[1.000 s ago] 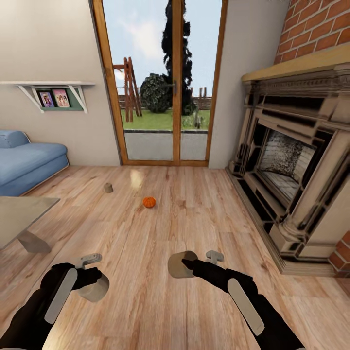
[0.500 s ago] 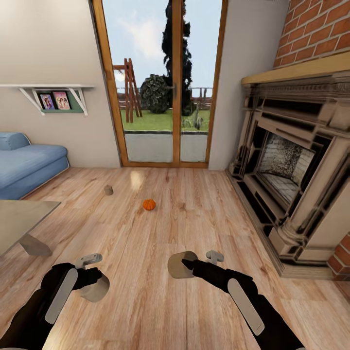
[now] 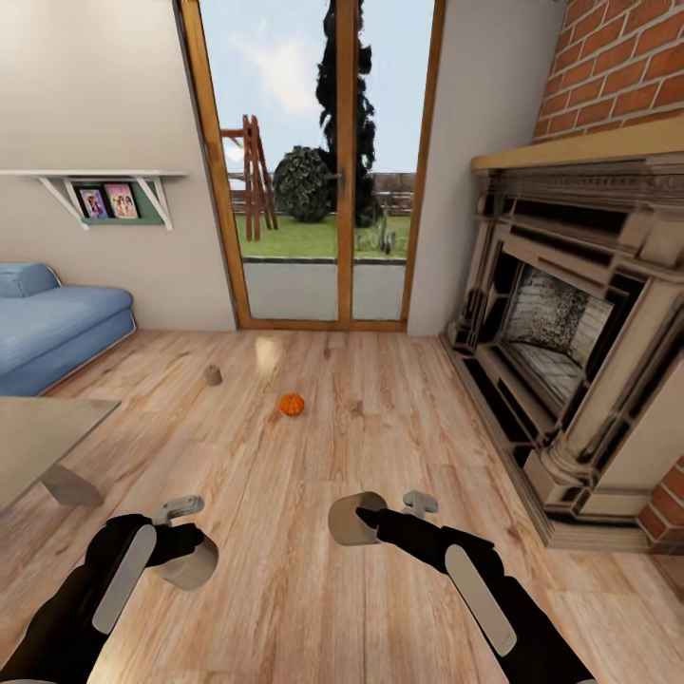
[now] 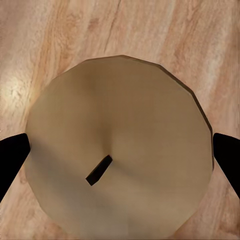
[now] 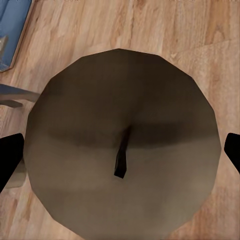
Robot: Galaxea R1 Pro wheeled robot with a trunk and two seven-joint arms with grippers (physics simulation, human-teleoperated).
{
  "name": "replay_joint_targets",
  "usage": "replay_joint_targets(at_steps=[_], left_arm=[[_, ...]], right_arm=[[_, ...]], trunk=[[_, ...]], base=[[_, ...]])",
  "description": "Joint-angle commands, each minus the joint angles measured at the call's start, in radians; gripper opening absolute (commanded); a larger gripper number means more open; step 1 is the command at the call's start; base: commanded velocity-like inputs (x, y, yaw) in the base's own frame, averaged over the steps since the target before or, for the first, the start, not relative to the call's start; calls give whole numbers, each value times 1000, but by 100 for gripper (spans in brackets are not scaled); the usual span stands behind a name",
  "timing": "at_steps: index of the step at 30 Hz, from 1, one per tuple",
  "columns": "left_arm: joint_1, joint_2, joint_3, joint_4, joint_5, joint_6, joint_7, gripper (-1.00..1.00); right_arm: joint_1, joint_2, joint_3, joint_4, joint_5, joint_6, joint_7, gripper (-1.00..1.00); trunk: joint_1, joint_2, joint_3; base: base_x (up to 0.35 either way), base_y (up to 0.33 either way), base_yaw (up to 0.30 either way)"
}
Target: Place each of the two pumpkins and all three candles from the living room inside a cabinet in the living room (use any cabinet), then make sure every cabinet is closed, and position the cauldron so it is next to a table in the living room.
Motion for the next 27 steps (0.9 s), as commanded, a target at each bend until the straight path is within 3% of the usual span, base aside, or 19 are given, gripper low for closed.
replay_joint_targets(at_steps=[1,17,27], left_arm=[[0,0,0,-1,11,3,9,-100],[0,-7,1,-1,14,2,10,-100],[0,-8,1,-1,15,2,9,-100]], right_arm=[[-1,-1,0,-1,0,3,2,-100],[-1,-2,-1,-1,-1,3,2,-100],[-1,-1,-1,0,-1,3,2,-100]], trunk=[[-4,7,2],[-65,119,52],[-104,189,84]], base=[[0,0,0],[0,0,-3],[0,0,-230]])
